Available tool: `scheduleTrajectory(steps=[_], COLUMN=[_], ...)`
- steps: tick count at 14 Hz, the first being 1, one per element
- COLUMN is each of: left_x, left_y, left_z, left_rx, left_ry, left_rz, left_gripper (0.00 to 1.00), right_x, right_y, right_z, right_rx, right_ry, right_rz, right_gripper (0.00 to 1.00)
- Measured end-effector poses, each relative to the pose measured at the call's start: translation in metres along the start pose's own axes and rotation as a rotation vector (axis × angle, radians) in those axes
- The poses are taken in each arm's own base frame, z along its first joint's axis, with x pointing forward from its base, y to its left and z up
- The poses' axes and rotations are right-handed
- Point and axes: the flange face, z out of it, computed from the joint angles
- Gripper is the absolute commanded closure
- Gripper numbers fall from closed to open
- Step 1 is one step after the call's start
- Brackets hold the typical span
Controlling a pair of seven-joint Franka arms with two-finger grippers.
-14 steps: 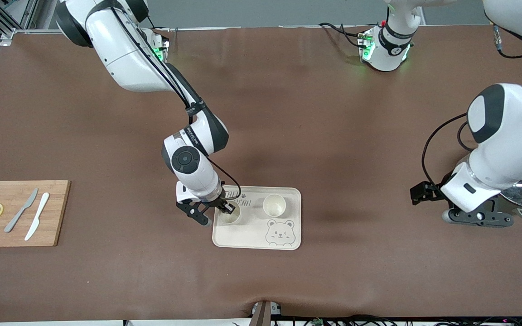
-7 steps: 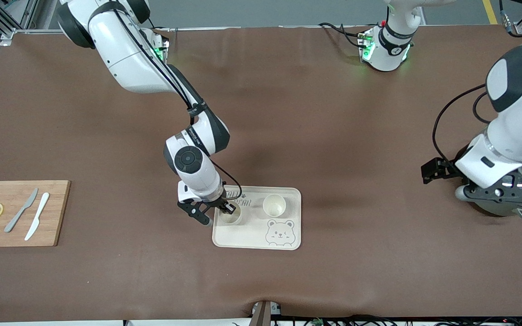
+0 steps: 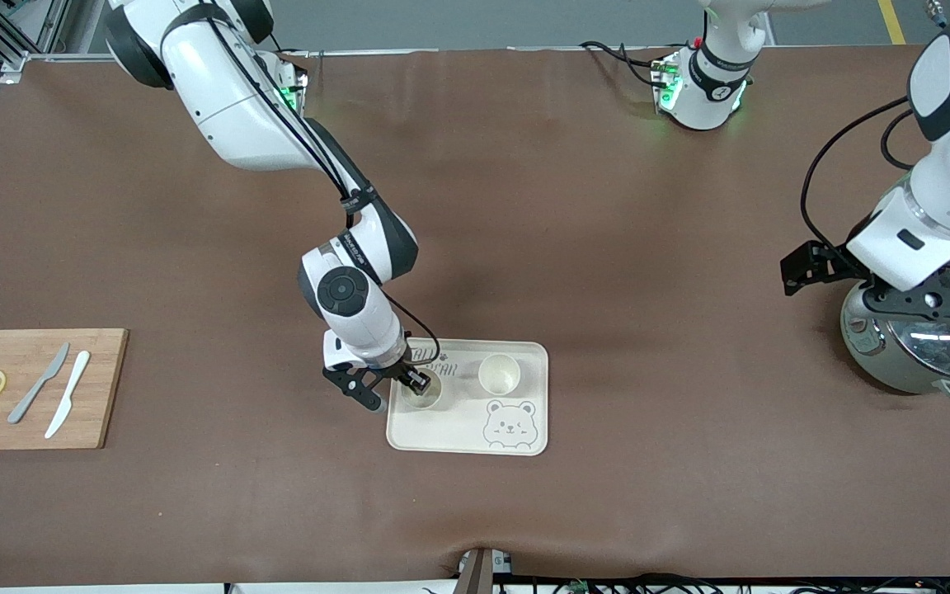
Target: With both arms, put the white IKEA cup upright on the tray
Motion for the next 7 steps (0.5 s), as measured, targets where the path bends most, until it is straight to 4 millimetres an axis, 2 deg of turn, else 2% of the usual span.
scheduleTrajectory(steps=[7], left_x=[-0.038], left_y=[0.008], left_z=[-0.020], left_rx=[-0.069], left_ry=[0.003], left_rz=[-0.020], left_gripper=[0.00], right_x=[0.006], right_y=[-0.006], right_z=[-0.011], right_rx=[0.014], right_ry=[0.014], right_rz=[-0.002], right_gripper=[0.00])
